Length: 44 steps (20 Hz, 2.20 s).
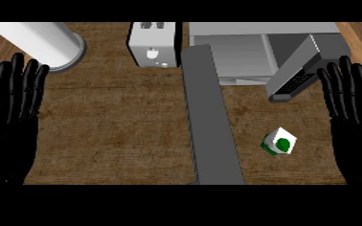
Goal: Pick up the milk, place it into the microwave and close the microwave
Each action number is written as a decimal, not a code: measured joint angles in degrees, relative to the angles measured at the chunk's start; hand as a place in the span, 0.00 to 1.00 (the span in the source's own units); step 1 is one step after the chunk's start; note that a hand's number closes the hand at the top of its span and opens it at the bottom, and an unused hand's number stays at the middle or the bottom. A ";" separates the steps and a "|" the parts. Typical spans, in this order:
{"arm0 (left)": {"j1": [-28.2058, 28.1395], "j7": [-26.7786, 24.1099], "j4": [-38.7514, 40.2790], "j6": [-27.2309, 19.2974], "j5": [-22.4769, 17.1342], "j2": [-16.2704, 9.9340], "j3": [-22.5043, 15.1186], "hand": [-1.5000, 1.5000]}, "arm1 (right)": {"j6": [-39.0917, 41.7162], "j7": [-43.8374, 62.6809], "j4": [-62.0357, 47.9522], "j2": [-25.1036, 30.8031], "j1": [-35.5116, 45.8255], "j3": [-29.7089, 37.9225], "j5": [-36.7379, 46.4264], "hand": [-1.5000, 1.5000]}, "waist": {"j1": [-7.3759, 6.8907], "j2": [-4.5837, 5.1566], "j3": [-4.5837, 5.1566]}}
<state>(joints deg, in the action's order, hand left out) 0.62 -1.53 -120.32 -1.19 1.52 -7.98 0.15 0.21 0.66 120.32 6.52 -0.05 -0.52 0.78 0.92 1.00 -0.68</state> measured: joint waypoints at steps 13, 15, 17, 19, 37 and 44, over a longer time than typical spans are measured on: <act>-5.43 2.11 1.35 -1.56 -4.14 4.02 2.22 0.00 | -21.77 7.87 2.86 -6.13 -3.49 -16.08 21.25 0.00 | -1.12 -1.07 0.70; -8.14 2.88 -1.35 -1.18 -4.75 4.13 2.28 0.00 | -24.56 9.86 3.76 -6.28 -5.06 -20.04 24.84 0.00 | -1.14 -1.12 0.70; -10.22 1.84 -1.82 -0.13 -6.12 4.20 3.12 0.00 | -26.24 12.04 3.58 -6.36 -4.16 -21.04 27.26 0.00 | -1.16 -1.12 0.71; -12.86 1.92 -3.97 0.87 -7.12 4.20 3.38 0.00 | -27.64 12.41 4.54 -6.42 -5.92 -22.03 29.07 0.00 | -1.14 -1.12 0.70; -24.78 0.67 -11.88 9.58 -16.24 4.09 11.31 0.00 | -35.63 3.04 -4.18 -5.27 -14.10 -19.96 21.27 0.00 | -1.15 -1.22 0.73; -27.73 1.05 -14.12 12.59 -18.57 4.59 13.98 0.00 | -36.25 -6.24 -11.57 -5.38 -16.26 -14.43 12.95 0.00 | -1.17 -1.25 0.76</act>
<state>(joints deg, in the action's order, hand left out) -27.11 -0.48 -134.44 11.40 -17.06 -3.40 14.13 -36.04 -5.58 108.75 1.14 -16.31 -14.95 13.73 -0.24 -0.25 0.09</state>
